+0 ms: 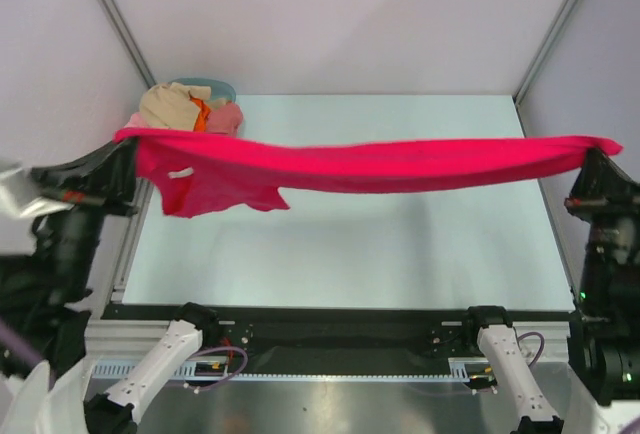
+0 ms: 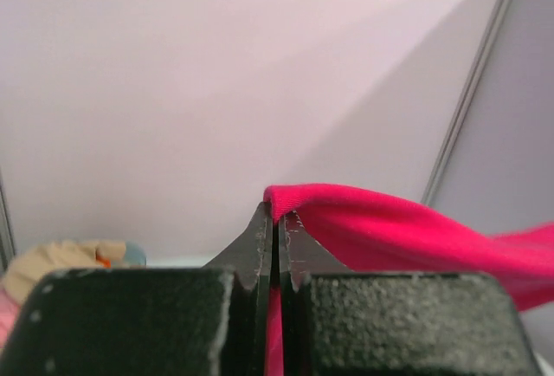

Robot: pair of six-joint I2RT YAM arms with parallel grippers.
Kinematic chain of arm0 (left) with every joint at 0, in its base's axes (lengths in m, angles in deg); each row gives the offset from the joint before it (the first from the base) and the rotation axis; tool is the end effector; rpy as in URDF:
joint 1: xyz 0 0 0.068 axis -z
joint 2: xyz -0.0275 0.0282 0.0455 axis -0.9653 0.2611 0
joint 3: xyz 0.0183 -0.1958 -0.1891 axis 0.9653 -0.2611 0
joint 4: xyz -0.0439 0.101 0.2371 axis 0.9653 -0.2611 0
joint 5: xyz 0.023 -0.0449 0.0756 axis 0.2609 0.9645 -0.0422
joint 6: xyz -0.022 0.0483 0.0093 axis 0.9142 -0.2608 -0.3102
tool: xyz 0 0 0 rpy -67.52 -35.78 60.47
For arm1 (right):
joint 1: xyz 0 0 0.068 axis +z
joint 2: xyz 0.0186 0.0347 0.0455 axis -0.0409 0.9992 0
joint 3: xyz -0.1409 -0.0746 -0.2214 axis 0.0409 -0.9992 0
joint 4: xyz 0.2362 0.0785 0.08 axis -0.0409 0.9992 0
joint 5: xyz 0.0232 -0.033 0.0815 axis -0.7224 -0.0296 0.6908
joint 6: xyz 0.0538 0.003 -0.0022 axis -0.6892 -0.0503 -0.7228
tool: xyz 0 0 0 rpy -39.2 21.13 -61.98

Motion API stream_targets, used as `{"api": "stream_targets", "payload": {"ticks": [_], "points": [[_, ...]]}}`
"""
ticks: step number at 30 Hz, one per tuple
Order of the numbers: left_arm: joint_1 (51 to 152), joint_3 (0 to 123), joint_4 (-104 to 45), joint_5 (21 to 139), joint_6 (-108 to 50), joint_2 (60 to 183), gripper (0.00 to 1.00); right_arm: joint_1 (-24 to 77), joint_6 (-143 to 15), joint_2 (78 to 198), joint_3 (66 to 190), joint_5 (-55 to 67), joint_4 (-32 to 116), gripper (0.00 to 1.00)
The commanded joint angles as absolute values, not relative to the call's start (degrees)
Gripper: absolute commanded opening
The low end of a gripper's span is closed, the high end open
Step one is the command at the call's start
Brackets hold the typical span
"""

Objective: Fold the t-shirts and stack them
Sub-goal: Flatten the tshirt out

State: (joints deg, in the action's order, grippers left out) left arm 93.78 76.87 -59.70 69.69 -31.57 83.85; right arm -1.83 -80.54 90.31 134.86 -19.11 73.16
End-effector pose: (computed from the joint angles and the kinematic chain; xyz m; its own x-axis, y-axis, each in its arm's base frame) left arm 0.0277 -0.0081 0.5404 0.2884 -0.2628 -0.9207 0.3385 0.9275 -0.1587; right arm 0.0166 -0.0108 0.5162 0.3912 0.3802 -0.8381 0.1401 0.8755 0.4625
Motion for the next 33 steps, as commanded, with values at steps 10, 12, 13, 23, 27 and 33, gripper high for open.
{"api": "stream_targets", "payload": {"ticks": [10, 12, 13, 23, 27, 33], "points": [[93.6, 76.9, -54.0, 66.6, -31.3, 93.2, 0.0, -1.9, -81.0, 93.5, 128.1, -18.8, 70.9, 0.0], [93.6, 71.8, -49.2, 65.6, -30.6, 96.6, 0.0, -1.9, -81.7, 95.6, 124.0, -20.0, 66.9, 0.0], [93.6, 70.0, -47.4, 65.2, -30.3, 97.8, 0.01, -1.9, -82.1, 96.7, 122.1, -20.2, 65.3, 0.0], [92.8, 60.8, -26.4, 57.1, -27.6, 127.8, 0.02, -4.2, -78.9, 123.4, 103.8, -23.8, 30.3, 0.0], [91.9, 78.7, -33.0, 54.2, -28.2, 148.7, 0.01, -5.3, -77.4, 142.3, 111.3, -22.4, 23.3, 0.0], [91.7, 113.2, -54.0, 48.8, -29.2, 173.2, 0.19, -6.0, -76.8, 166.3, 138.1, -16.7, 37.1, 0.12]]}}
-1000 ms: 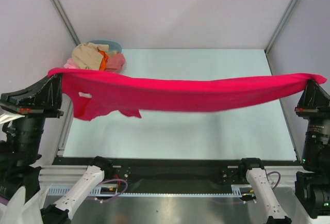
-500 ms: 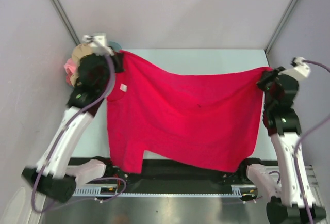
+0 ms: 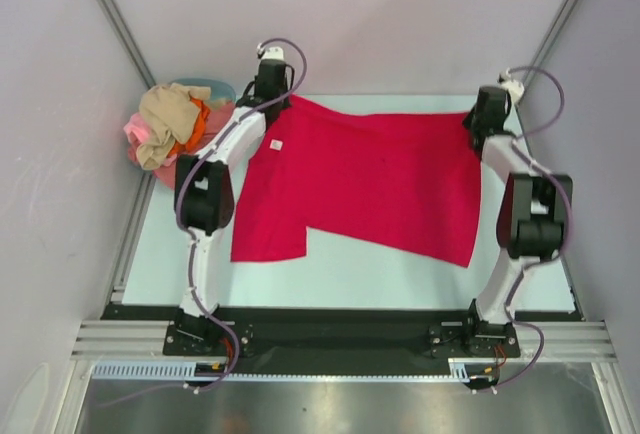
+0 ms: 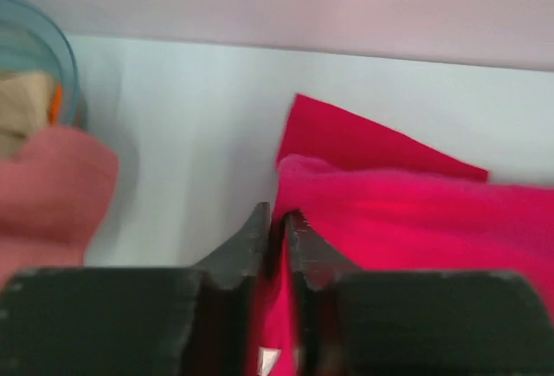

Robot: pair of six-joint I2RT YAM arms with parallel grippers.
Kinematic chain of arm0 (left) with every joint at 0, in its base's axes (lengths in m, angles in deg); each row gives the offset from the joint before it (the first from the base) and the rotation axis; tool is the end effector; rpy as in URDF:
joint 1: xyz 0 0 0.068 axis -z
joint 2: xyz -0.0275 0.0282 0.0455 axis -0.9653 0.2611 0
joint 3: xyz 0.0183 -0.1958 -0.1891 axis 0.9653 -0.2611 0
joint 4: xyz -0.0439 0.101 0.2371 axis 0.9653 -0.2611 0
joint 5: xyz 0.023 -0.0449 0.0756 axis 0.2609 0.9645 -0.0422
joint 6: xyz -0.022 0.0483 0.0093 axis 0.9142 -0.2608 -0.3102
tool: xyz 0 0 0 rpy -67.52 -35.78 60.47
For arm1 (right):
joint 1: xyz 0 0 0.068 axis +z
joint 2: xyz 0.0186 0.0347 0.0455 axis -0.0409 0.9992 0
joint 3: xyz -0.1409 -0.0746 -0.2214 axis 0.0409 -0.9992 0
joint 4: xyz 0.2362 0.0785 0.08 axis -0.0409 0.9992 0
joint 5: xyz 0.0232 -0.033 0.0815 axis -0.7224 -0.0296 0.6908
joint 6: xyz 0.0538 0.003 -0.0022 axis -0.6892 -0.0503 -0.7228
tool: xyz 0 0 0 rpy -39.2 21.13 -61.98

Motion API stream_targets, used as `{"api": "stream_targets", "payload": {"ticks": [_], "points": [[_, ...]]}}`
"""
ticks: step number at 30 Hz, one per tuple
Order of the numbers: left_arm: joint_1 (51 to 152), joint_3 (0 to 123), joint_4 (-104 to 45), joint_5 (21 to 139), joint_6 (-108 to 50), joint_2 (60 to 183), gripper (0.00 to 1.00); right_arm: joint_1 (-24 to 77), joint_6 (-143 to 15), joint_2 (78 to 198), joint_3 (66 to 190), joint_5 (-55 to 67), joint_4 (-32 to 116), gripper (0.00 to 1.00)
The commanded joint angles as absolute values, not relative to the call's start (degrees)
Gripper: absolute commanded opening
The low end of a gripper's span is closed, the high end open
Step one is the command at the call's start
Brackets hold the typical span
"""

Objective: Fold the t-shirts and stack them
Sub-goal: Flatten the tshirt out

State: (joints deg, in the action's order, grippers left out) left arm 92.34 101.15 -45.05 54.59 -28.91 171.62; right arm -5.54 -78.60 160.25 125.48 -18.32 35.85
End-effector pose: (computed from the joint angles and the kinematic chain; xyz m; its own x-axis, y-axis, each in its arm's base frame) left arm 0.5014 -0.1468 0.2751 -0.4450 -0.0610 -0.8935 -0.0548 0.9977 -0.0408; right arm 0.4200 -0.0339 0.2553 -0.2662 0.3638 -0.8926 0.4480 0.8667 0.2196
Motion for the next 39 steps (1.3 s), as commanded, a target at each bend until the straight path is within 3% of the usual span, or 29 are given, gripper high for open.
{"api": "stream_targets", "payload": {"ticks": [1, 2, 3, 5, 6, 8, 11, 16, 20, 25, 32, 36, 39], "points": [[91.7, 114.7, -55.2, 48.8, -29.6, 173.9, 0.31, -6.3, -76.4, 169.4, 142.1, -15.8, 40.4, 0.19], [91.7, 116.7, -57.7, 48.7, -30.1, 174.3, 0.42, -7.0, -76.1, 172.0, 151.8, -13.9, 51.1, 0.25], [91.8, 116.7, -58.7, 47.8, -30.9, 173.7, 0.64, -7.2, -76.1, 174.1, 155.6, -13.7, 56.0, 0.4], [91.8, 112.4, -59.9, 46.8, -31.2, 171.1, 0.77, -7.7, -77.8, 178.1, 162.2, -16.0, 66.5, 0.64], [91.8, 110.2, -60.2, 45.6, -30.6, 167.6, 0.88, -8.0, -78.8, 178.8, 163.0, -17.4, 69.6, 0.69], [91.8, 103.3, -61.5, 46.0, -29.3, 162.8, 0.93, -8.4, -79.6, 178.2, 162.6, -18.7, 75.3, 0.76], [91.7, 93.9, -62.8, 48.1, -24.1, 151.9, 0.91, -9.0, -81.8, 173.2, 157.1, -18.9, 78.5, 0.77], [91.4, 67.1, -63.8, 52.2, -9.6, 130.4, 0.85, -8.8, -87.4, 159.9, 136.8, -15.2, 78.1, 0.76], [90.0, 50.7, -65.9, 55.4, -2.6, 121.7, 0.77, -6.0, -90.1, 146.5, 124.0, -12.9, 77.3, 0.74], [87.9, 41.3, -70.6, 57.8, 1.2, 117.7, 0.62, -0.3, -93.7, 135.1, 113.4, -12.1, 78.6, 0.73], [82.5, 27.2, -66.9, 60.0, 2.2, 113.1, 0.62, 6.1, -96.3, 126.3, 105.1, -11.4, 81.9, 0.72], [80.7, 25.1, -65.7, 61.2, 1.4, 112.5, 0.54, 6.0, -97.0, 123.1, 101.7, -11.1, 83.3, 0.72], [80.6, 24.3, -65.3, 62.1, 2.3, 112.7, 0.54, 5.7, -97.1, 121.3, 100.9, -11.1, 84.3, 0.72]]}}
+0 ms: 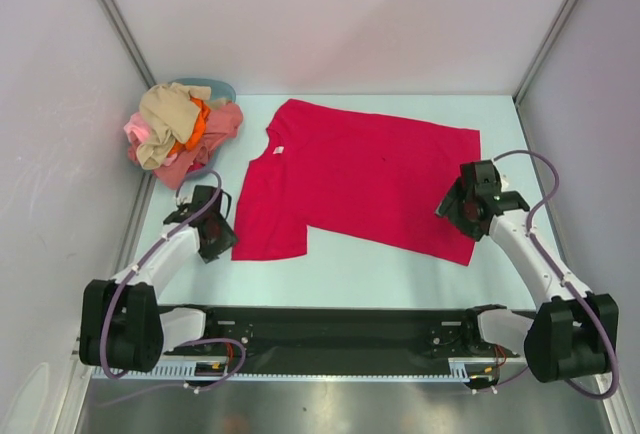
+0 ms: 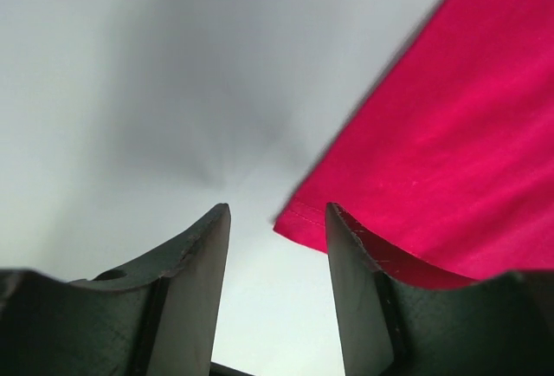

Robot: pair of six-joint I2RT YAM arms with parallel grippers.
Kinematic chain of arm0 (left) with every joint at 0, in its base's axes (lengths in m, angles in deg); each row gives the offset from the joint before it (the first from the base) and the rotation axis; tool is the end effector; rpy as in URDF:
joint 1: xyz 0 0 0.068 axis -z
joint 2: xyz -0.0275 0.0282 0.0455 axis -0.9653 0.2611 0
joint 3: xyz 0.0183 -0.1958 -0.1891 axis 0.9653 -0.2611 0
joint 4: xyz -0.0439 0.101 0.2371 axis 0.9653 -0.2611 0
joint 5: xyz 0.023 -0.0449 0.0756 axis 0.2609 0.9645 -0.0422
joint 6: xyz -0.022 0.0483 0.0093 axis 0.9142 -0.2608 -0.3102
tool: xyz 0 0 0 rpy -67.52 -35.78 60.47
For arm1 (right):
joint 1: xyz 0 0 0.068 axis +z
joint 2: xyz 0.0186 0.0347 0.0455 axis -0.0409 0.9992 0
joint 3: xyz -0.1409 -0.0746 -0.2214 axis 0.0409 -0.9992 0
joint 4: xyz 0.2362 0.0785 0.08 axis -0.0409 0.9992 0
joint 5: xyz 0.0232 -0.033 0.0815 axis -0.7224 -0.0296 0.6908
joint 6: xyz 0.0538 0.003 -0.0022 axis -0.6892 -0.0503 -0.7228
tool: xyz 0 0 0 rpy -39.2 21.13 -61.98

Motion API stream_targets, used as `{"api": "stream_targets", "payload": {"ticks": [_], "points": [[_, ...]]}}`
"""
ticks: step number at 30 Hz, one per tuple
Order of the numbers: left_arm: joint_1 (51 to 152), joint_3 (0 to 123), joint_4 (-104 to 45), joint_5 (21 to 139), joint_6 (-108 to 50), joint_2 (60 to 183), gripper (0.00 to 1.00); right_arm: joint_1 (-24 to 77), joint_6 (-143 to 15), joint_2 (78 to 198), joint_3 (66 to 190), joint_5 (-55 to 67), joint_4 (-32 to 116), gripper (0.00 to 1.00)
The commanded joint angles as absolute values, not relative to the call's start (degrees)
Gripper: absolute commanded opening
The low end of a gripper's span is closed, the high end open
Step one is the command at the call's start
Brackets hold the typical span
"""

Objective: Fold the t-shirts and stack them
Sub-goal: Flatten the tshirt out

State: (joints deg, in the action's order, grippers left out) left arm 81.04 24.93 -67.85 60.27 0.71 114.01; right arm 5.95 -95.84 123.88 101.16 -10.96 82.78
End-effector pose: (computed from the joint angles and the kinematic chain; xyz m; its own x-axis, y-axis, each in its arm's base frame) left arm 0.1987 -0.0143 0.1747 -0.7227 -0.5708 -0.3897 -0.5869 0.8046 -0.0903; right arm 0.2224 0.0264 0.2440 -0.6996 0.5196 -0.4904 0.4860 0.8492 0.2065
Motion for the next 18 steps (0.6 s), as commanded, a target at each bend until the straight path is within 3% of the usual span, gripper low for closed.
{"api": "stream_targets", "payload": {"ticks": [1, 5, 16, 18], "points": [[80.6, 23.9, -64.1, 63.5, 2.4, 112.9, 0.53, 5.7, -97.1, 120.9, 100.9, -11.2, 84.7, 0.72], [80.6, 23.1, -62.9, 66.6, 2.8, 115.1, 0.49, 4.9, -97.0, 119.7, 101.0, -10.9, 85.0, 0.72], [80.6, 21.9, -63.9, 66.6, 5.3, 117.4, 0.49, 1.4, -97.0, 118.1, 100.8, -9.0, 86.3, 0.72], [80.6, 21.6, -63.7, 66.8, 5.4, 118.2, 0.42, 1.0, -97.7, 117.7, 100.7, -8.7, 86.7, 0.72]]}}
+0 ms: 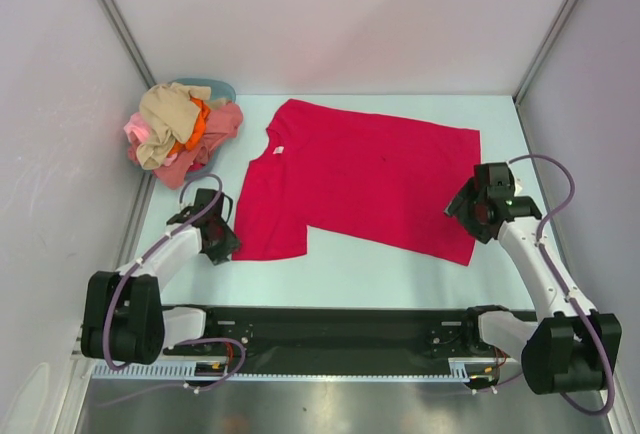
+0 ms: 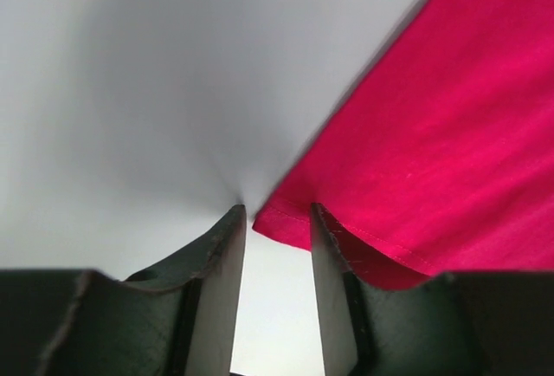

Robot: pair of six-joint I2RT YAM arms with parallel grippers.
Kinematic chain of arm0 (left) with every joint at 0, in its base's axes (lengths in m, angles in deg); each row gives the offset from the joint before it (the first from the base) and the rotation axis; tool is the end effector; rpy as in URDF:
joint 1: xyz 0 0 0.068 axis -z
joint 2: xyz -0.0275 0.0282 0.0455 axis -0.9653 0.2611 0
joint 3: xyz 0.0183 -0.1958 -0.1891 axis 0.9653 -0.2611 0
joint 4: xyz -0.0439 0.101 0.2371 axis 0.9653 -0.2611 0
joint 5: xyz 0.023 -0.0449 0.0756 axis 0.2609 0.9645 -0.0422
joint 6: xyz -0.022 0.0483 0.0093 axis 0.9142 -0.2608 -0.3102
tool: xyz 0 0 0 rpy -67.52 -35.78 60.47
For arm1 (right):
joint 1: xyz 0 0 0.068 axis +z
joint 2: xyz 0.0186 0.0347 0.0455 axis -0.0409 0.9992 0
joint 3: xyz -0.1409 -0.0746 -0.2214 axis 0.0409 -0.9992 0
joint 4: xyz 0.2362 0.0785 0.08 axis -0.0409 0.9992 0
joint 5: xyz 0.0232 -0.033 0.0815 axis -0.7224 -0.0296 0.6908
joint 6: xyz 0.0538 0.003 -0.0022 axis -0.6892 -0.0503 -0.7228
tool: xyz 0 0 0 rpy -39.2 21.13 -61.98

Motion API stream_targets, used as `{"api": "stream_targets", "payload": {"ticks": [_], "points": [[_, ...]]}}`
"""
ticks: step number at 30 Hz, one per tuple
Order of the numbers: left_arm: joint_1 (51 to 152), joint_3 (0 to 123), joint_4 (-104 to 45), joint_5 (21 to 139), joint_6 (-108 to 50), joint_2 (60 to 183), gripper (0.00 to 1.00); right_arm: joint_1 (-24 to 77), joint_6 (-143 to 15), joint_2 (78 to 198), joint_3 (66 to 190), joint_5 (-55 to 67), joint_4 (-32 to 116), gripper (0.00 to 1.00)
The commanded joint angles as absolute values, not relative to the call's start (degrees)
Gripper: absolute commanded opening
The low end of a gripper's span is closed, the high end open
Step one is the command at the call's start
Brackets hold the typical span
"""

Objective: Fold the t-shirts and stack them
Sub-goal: Flatten the tshirt out

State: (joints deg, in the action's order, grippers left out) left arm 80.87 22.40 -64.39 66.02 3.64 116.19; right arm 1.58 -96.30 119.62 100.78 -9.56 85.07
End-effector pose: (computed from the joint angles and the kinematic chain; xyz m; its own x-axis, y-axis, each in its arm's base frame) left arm 0.1982 -0.0172 0.1576 -0.7221 -0.6206 -0.3058 -0.6029 0.7812 -0.1618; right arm 0.2093 0.0092 0.2542 -0.6481 0.5807 -0.4927 0.5383 0.8070 0.2430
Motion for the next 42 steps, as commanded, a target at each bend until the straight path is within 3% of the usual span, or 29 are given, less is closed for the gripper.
{"api": "stream_targets", "payload": {"ticks": [1, 4, 8, 14, 17, 22, 24, 42], "points": [[80.6, 21.5, -63.3, 67.0, 5.3, 118.5, 0.4, 0.7, -98.1, 117.5, 100.6, -8.6, 87.0, 0.72], [80.6, 21.3, -62.4, 67.5, 4.2, 118.7, 0.27, -0.7, -100.0, 116.9, 99.7, -8.4, 88.6, 0.72], [80.5, 21.6, -62.7, 67.3, 3.2, 116.1, 0.0, -4.5, -102.3, 116.3, 97.1, -7.5, 89.2, 0.7], [80.8, 23.9, -62.8, 71.4, -0.7, 108.8, 0.0, -13.1, -106.9, 114.5, 92.3, -5.4, 90.0, 0.6], [81.0, 25.2, -62.3, 75.3, -2.0, 105.4, 0.0, -13.7, -110.5, 113.2, 89.9, -10.2, 89.9, 0.55], [81.2, 26.3, -61.0, 78.9, -2.8, 102.9, 0.0, -14.6, -111.8, 111.7, 83.5, -5.5, 81.0, 0.53], [81.2, 27.2, -61.1, 79.3, -3.3, 102.6, 0.0, -14.4, -112.6, 112.6, 82.1, -4.3, 78.8, 0.47], [81.3, 32.0, -62.1, 81.5, -5.6, 103.0, 0.0, -11.2, -126.0, 114.9, 75.4, -12.7, 74.4, 0.43]]}}
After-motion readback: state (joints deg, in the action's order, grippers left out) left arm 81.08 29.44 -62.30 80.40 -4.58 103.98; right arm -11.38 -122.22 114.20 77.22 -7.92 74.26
